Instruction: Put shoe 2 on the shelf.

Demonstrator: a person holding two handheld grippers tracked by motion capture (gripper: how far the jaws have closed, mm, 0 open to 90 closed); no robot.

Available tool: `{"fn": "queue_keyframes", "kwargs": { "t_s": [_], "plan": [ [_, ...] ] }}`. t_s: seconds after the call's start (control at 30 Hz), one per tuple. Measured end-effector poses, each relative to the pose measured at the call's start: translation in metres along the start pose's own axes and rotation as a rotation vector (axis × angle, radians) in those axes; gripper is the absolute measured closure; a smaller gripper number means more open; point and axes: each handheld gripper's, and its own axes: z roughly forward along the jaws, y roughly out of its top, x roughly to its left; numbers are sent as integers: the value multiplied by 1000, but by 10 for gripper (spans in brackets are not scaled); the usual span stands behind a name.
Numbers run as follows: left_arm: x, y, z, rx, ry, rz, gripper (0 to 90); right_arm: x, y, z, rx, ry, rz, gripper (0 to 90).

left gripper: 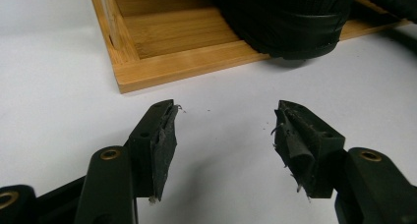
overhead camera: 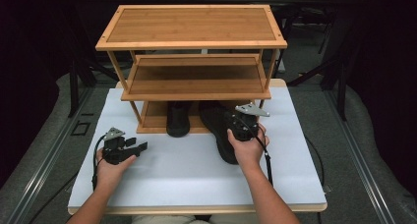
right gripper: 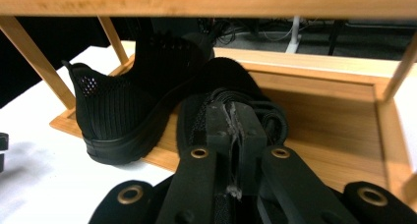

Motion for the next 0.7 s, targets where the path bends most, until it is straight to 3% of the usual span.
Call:
{"fn": "queue_keyframes", "kwargs": {
  "t_s": [0.13,0.23,0.37,0.5,0.57,0.6,0.7],
  "plan": [
    [0,0,-1,6,2,3,407,10,-2,10,22,17,-20,865],
    [0,0,-1,6,2,2,407,18,-1,16,50,54,-47,781],
    [0,0,0,-5,1,2,408,23,2,16,59,63,-68,729],
    [0,0,-1,-2,2,3,407,22,2,5,50,98,-74,680],
    [0,-1,-1,-2,3,1,407,20,1,-9,29,106,-77,634],
    [0,-1,-1,-2,5,1,407,16,-1,-23,29,134,-85,604],
    [-1,-1,-1,-1,6,3,407,12,-5,-37,16,149,-100,575]
  ]
}}
